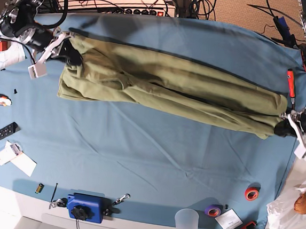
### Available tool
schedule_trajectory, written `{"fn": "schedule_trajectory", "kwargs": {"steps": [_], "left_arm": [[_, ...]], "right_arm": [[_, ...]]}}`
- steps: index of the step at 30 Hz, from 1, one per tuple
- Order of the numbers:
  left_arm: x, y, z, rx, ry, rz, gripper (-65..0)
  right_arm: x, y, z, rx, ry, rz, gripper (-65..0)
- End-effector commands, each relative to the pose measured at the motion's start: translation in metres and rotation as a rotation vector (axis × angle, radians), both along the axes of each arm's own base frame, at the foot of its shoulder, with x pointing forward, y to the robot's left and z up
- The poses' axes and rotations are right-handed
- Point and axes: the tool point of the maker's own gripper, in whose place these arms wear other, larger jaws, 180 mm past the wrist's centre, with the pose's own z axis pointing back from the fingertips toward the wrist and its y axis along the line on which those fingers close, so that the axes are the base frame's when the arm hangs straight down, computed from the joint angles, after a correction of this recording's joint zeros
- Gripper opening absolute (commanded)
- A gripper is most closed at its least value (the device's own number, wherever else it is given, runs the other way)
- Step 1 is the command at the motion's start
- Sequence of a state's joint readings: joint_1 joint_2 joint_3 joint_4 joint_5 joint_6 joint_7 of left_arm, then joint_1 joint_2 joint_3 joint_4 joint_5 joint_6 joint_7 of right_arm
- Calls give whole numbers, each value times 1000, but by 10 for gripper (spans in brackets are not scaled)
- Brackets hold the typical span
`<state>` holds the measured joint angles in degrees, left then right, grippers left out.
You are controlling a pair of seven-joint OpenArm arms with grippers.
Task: Layout the t-shirt on the table in an organized manner, then fold the t-shirt properly
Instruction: 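Pull both strip ends apart with both grippers to tighten the strip, then lift the strip end with the left gripper toward the right gripper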
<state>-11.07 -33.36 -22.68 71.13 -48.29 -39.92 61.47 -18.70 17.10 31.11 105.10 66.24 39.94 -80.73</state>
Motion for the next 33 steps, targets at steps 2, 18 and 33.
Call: {"fn": "schedule_trajectory", "kwargs": {"steps": [2,18,33], "left_arm": [[3,8,12,5,-36,6,-650],[-3,18,-5,79,-58,37,-636],[4,-5,23,-93,-58,-8,-358]], "right_arm": [[0,-5,5,-21,-19,-3,-650],[-8,-32,-18,-195,35,-58,-650],[-17,-30,-23,-195,88,-33,-512]]}}
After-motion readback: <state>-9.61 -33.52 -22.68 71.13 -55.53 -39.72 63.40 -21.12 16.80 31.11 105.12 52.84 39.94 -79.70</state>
